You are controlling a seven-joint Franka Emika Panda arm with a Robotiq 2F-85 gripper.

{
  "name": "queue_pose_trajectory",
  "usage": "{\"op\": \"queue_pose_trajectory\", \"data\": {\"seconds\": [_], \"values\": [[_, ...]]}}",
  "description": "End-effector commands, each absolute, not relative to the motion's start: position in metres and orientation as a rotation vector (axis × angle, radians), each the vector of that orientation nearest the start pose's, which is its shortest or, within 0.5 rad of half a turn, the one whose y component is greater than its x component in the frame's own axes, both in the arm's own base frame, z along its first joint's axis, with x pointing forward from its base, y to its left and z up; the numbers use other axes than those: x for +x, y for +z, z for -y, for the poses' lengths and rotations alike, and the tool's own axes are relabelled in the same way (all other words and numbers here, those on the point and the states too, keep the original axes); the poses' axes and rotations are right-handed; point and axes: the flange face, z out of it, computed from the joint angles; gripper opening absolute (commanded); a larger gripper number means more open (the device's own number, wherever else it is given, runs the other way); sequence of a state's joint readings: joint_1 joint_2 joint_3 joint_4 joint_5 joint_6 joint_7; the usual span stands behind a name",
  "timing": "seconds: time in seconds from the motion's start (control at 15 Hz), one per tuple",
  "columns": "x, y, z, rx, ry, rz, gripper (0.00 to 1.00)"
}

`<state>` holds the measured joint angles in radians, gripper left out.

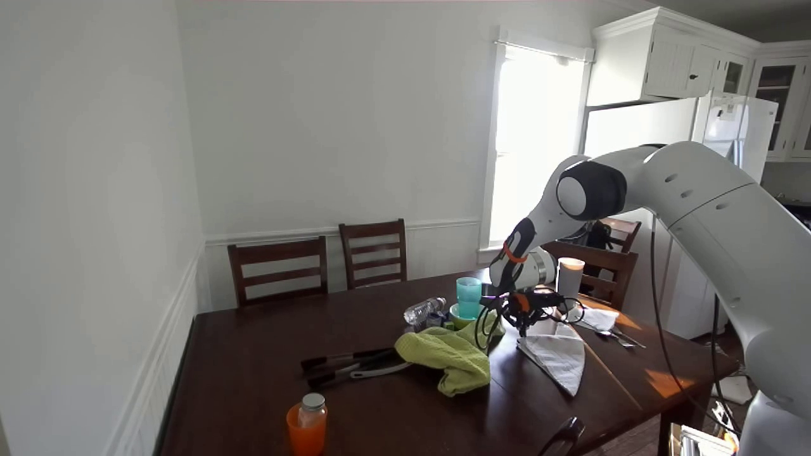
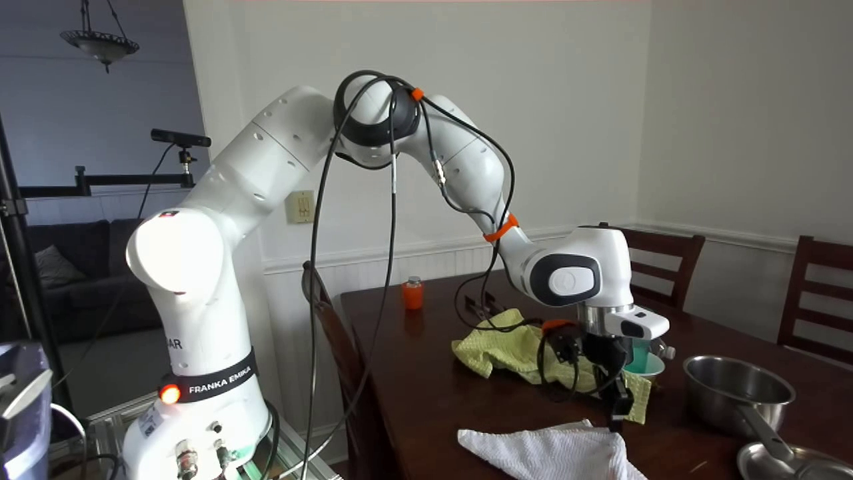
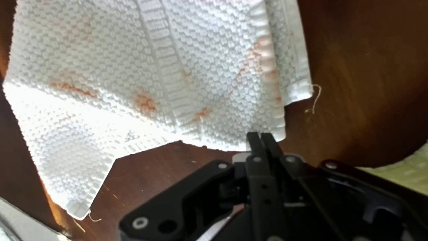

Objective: Unfold the white towel twice

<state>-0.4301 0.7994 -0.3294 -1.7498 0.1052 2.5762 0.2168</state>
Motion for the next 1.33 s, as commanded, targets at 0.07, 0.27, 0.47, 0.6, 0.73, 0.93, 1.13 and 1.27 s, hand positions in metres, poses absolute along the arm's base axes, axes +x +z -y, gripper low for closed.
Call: {"op": "queue_pose_trajectory", "data": {"seconds": [0.07, 0.27, 0.47, 0.6, 0.73, 0.93, 1.13, 1.27], "values": [[0.501, 0.144, 0.446, -2.959, -0.011, -1.534, 0.46], [0.503, 0.136, 0.439, -2.966, 0.035, -1.515, 0.66], [0.504, 0.128, 0.434, -2.971, 0.054, -1.513, 0.87], [0.504, 0.125, 0.434, -2.973, 0.058, -1.515, 0.49], [0.503, 0.123, 0.434, -2.972, 0.061, -1.515, 0.42], [0.506, 0.126, 0.433, -2.968, 0.044, -1.518, 0.20], [0.507, 0.128, 0.432, -2.965, 0.048, -1.510, 0.01], [0.504, 0.129, 0.433, -2.984, 0.070, -1.497, 0.00]]}}
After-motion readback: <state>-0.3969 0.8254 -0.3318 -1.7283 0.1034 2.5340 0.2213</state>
